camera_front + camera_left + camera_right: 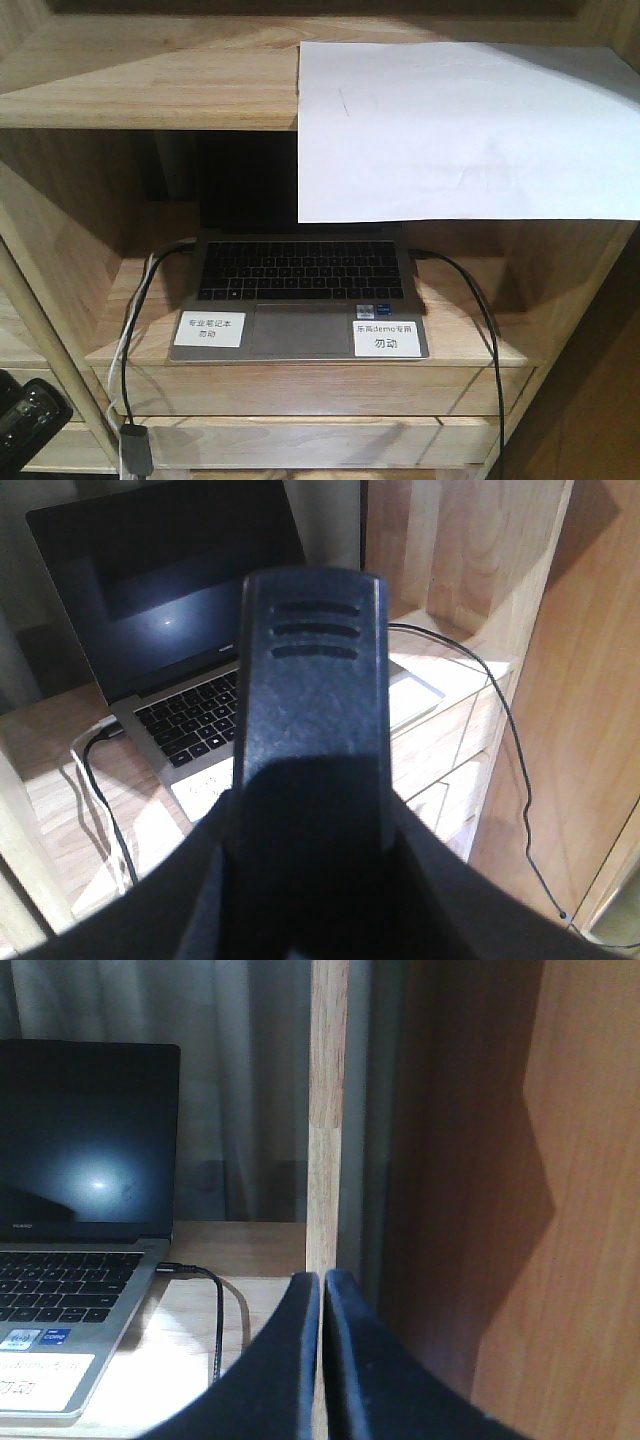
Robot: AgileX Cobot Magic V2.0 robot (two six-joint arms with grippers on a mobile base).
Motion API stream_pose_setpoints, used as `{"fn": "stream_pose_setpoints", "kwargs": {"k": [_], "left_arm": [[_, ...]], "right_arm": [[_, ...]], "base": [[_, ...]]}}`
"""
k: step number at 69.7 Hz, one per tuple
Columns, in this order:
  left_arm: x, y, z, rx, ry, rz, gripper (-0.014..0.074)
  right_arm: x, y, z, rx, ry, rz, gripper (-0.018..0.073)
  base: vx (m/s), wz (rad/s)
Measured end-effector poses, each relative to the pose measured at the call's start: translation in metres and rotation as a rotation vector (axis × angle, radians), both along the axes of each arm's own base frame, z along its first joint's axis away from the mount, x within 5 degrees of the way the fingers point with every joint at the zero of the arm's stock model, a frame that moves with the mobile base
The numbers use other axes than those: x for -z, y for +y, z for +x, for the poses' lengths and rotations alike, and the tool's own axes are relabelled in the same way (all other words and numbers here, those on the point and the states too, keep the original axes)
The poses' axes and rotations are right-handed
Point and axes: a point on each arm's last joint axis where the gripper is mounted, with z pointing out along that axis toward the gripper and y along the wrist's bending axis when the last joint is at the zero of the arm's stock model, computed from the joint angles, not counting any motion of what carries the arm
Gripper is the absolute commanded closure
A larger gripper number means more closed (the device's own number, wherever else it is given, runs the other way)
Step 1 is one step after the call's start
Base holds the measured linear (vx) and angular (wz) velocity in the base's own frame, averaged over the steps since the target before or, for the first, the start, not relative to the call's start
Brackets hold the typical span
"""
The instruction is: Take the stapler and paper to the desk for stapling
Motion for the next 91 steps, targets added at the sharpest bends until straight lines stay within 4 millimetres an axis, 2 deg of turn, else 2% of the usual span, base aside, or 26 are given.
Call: {"fn": "stream_pose_setpoints", "kwargs": {"k": [23, 29, 42, 63, 66, 74, 82, 91], "left_arm": [[0.0, 0.0, 0.0, 0.0, 0.0, 0.0, 0.0603], [0.0, 0.0, 0.0, 0.0, 0.0, 0.0, 0.0603], [0.0, 0.0, 0.0, 0.0, 0.0, 0.0, 0.0603], [0.0, 0.0, 0.0, 0.0, 0.0, 0.0, 0.0603], [0.0, 0.0, 0.0, 0.0, 0.0, 0.0, 0.0603], [0.0, 0.0, 0.0, 0.0, 0.0, 0.0, 0.0603], [0.0, 0.0, 0.0, 0.0, 0.0, 0.0, 0.0603], [0.0, 0.0, 0.0, 0.0, 0.0, 0.0, 0.0603]], "right_arm": [[0.0, 0.0, 0.0, 0.0, 0.0, 0.002, 0.0568], [-0.001, 0.0, 0.0, -0.001, -0.018, 0.064, 0.0568], [-0.008, 0.001, 0.0, -0.019, -0.099, 0.414, 0.0568], [-0.008, 0.001, 0.0, -0.031, -0.108, 0.926, 0.0546], [-0.008, 0.001, 0.0, -0.033, -0.109, 0.999, 0.0509], [-0.012, 0.002, -0.001, -0.069, -0.141, 1.063, 0.0382], [-0.018, 0.004, -0.001, -0.13, -0.185, 1.11, 0.0176], [-0.024, 0.009, 0.004, -0.205, -0.192, 1.13, 0.001]], "base": [[0.0, 0.0], [0.0, 0.0], [0.0, 0.0], [0.0, 0.0], [0.0, 0.0], [0.0, 0.0], [0.0, 0.0], [0.0, 0.0]]}}
